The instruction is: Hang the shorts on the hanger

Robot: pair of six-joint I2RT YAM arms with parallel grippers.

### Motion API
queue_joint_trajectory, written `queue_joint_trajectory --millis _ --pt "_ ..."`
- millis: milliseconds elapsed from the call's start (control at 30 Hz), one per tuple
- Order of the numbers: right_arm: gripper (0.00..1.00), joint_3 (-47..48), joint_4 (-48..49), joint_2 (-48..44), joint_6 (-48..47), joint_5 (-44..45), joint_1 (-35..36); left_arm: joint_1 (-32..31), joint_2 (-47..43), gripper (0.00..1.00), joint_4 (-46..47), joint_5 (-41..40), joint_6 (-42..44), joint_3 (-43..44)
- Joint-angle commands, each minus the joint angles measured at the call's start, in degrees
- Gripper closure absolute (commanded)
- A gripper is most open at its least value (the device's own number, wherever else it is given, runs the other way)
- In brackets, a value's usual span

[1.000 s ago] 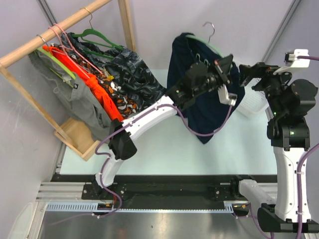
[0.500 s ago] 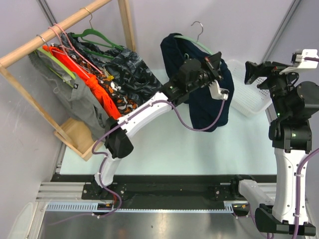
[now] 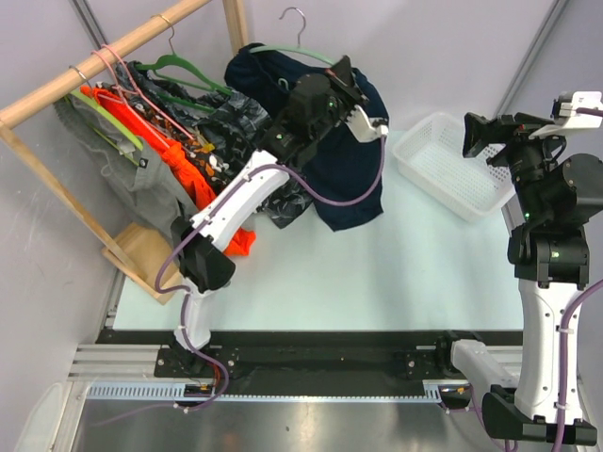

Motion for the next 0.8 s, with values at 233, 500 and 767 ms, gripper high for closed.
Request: queue_joint_trajectory --millis 233,500,767 --pt "0.00 1.9 2.0 0.6 0.8 -2.6 -0.4 10.9 -3.6 1.00 6.5 2.4 11.4 9.3" --pt "0.00 2.0 0.9 1.3 1.7 -3.5 -0.4 16.9 -3.6 1.00 13.1 7.5 6.0 9.1" --pt "0.00 2.0 0.3 1.6 2.2 -4.4 -0.4 19.7 -6.2 1.00 9.3 9.5 2.0 4.5"
